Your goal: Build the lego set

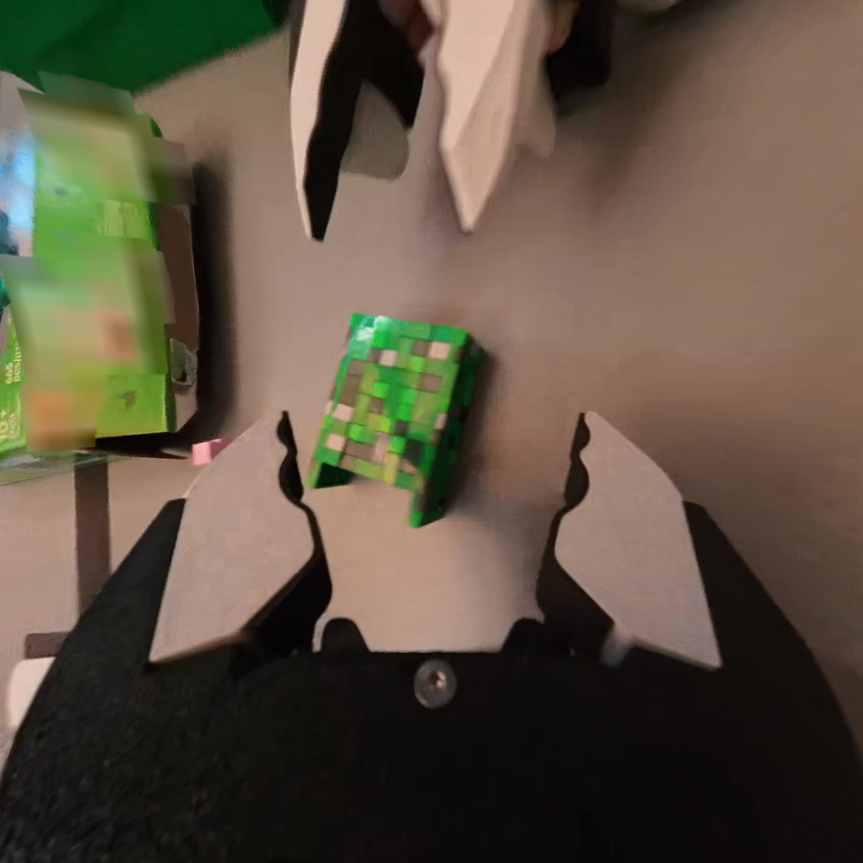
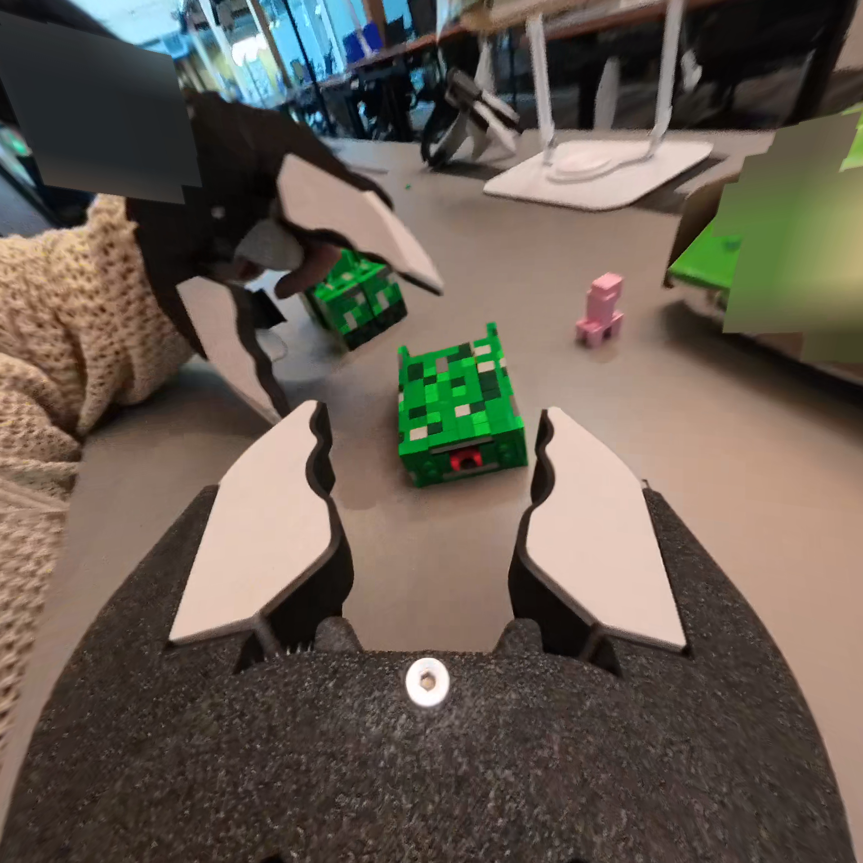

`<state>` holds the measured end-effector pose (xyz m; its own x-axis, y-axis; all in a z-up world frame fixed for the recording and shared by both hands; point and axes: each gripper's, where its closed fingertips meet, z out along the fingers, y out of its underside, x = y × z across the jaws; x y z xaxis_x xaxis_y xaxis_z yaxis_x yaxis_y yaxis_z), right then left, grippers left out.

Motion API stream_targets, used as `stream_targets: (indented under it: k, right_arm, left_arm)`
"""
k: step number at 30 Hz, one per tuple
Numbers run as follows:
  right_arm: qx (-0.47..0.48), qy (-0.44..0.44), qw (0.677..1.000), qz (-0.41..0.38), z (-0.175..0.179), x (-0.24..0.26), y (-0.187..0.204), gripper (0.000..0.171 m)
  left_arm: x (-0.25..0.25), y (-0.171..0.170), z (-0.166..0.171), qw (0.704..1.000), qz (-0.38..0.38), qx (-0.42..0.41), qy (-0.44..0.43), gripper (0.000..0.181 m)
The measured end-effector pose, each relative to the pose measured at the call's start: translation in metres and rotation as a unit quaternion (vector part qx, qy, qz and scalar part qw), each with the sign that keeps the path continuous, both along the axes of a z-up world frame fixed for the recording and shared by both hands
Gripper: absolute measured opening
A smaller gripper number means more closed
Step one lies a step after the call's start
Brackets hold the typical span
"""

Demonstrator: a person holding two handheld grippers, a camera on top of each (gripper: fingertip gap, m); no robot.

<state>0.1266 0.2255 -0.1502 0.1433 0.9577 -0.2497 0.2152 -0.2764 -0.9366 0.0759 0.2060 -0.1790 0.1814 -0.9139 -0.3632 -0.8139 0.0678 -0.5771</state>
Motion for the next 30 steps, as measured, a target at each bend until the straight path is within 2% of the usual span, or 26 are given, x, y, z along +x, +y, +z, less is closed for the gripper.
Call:
stream_targets:
  k: [2,5,8,10,13,15,20,22,28,30]
  right_arm:
    - [0.029,0.026,0.999,-0.025,0.008,0.004,0.006,0.081]
    - [0.058,0.055,0.994,-0.069,0.015,0.013,0.018,0.078]
    - [0.056,0.075,0.991,-0.099,0.017,0.021,0.027,0.077]
    - [0.044,0.093,0.989,-0.110,0.020,0.026,0.032,0.077]
    - [0.026,0.102,0.987,-0.118,0.021,0.031,0.037,0.077]
    - [0.017,0.107,0.987,-0.120,0.021,0.033,0.038,0.076]
    - [0.007,0.112,0.986,-0.121,0.021,0.034,0.039,0.075]
    - [0.008,0.109,0.986,-0.122,0.021,0.034,0.039,0.075]
    - [-0.007,0.105,0.988,-0.112,0.019,0.033,0.038,0.075]
    - [-0.027,0.093,0.991,-0.093,0.015,0.030,0.032,0.074]
  left_arm:
    - [0.000,0.019,-0.003,0.997,-0.017,-0.042,0.060,0.120]
    - [-0.001,0.028,-0.026,0.977,-0.044,-0.132,0.160,0.127]
    - [-0.007,0.037,-0.050,0.956,-0.069,-0.145,0.244,0.129]
    - [-0.007,0.039,-0.061,0.949,-0.084,-0.141,0.268,0.125]
    - [-0.004,0.036,-0.061,0.945,-0.098,-0.152,0.271,0.118]
    - [-0.005,0.028,-0.061,0.938,-0.107,-0.174,0.279,0.104]
    - [-0.004,0.026,-0.060,0.934,-0.112,-0.177,0.288,0.098]
    - [0.000,0.020,-0.056,0.937,-0.134,-0.176,0.272,0.077]
    - [0.005,0.026,-0.048,0.965,-0.119,-0.109,0.207,0.077]
    - [0.006,0.033,-0.043,0.975,-0.102,-0.063,0.185,0.077]
